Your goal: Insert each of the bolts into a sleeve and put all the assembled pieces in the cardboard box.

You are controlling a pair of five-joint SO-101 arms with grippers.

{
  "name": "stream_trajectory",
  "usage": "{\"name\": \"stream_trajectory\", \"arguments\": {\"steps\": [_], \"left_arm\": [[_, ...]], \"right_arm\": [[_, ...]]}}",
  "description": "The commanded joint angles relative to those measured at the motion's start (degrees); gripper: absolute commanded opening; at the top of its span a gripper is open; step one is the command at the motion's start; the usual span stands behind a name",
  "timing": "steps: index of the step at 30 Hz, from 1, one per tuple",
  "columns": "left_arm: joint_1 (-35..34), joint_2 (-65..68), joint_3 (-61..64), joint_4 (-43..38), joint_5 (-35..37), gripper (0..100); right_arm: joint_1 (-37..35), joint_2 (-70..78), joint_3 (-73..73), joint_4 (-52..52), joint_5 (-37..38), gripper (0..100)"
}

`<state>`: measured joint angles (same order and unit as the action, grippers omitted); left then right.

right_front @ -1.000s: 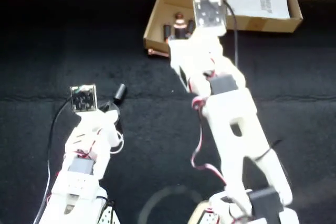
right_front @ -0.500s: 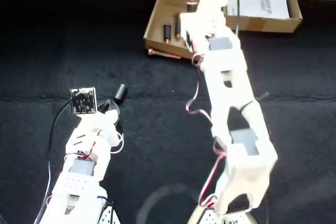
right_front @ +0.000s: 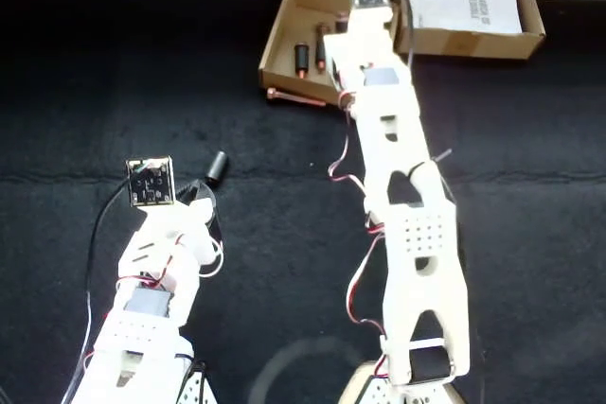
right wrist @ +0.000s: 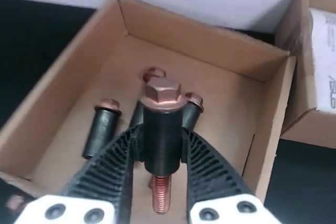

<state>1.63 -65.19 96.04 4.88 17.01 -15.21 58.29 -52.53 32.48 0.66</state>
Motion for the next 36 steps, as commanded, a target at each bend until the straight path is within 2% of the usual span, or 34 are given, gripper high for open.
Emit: {"name": "stream_trajectory", "arguments": {"steps": [1,9,15,19,23,30,33,36], "left_arm": [[-0.66,-0.48,0.84,0.09,0.44,1],[-0.66,-0.48,0.84,0.09,0.44,1],[-0.66,-0.48,0.84,0.09,0.44,1],[-0.75,-0.48,0.84,0.09,0.44,1],[-1.27,-0.75,0.84,0.09,0.44,1],[-1.63,-0.75,0.84,0.09,0.44,1],[-3.03,-0.75,0.84,-0.18,0.44,1],[-4.35,-0.84,0.84,-0.18,0.44,1]], "right_arm": [[1.19,3.47,-8.22,-0.13,2.46,0.6],[1.80,13.14,-16.31,-0.22,2.90,1.4],[1.63,15.34,-17.80,0.22,7.56,18.1],[1.45,15.25,-20.18,3.91,7.56,18.8],[1.01,15.34,-28.18,11.91,7.56,18.8],[-2.15,14.46,-50.51,32.92,7.47,18.8],[-3.03,7.52,-49.19,43.91,7.38,18.8],[-4.88,0.84,-48.92,54.55,4.22,18.8]]}}
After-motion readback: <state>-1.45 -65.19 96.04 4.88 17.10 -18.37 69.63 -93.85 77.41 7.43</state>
